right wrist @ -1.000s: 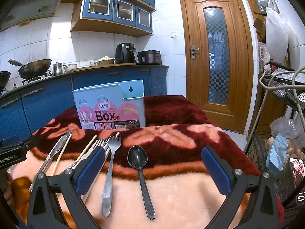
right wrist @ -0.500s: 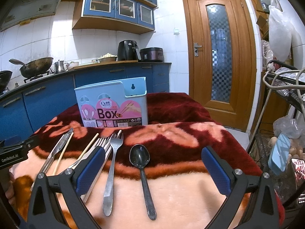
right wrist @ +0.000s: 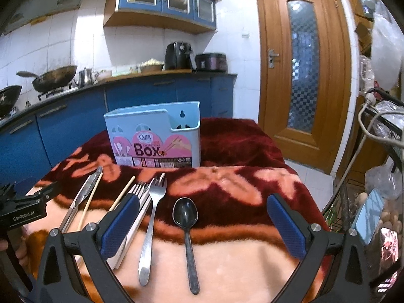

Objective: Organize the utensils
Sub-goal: 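Lower the right gripper onto the black spoon handle and close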

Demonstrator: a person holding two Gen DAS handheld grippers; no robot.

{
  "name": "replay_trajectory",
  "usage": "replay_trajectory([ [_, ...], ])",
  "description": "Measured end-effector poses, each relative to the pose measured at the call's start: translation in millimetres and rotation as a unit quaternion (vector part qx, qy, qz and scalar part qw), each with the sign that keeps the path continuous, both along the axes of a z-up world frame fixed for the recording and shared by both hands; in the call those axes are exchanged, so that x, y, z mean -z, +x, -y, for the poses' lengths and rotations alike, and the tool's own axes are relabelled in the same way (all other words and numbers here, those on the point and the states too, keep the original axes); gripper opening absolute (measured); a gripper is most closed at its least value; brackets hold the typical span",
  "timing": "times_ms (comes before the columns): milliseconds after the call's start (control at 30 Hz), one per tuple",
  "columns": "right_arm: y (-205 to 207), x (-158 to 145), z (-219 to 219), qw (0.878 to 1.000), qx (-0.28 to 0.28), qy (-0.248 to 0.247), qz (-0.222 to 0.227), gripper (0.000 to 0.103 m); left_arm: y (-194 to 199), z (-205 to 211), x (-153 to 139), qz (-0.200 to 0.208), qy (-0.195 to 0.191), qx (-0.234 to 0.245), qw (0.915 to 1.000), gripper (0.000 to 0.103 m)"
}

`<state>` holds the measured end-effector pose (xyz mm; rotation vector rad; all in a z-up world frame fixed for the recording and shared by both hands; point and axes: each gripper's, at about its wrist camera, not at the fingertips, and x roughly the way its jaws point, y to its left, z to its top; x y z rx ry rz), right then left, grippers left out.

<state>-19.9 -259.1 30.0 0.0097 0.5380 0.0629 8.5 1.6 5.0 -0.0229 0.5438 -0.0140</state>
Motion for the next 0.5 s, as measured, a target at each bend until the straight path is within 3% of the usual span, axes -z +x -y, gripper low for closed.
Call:
replay_trajectory([
  [133,17.4,-2.9,4.0,0.998,-0.006,-0.014,-0.062,0.103,11.1,-1.6,-11.8,-0.027,-0.015,0.028,0.9991,0.103],
  [233,28.7,0.5,5.4,0.994,-0.008,-0.023,-0.109,0.098,25.6,-1.1,-18.7,-0.069,-0.029,0.052,0.9958,0.103],
  [333,38.1,6.3,4.7,0.988,-0.018,-0.024,-0.153,0.089,39.0,2.6,-20.0,-0.112,-0.041,0.074,0.9902,0.103],
  [500,47.3,13.7,-0.1,0.975,-0.045,-0.026,-0.214,0.070,51.6,16.5,-13.6,-0.163,-0.003,0.086,0.9828,0.102],
])
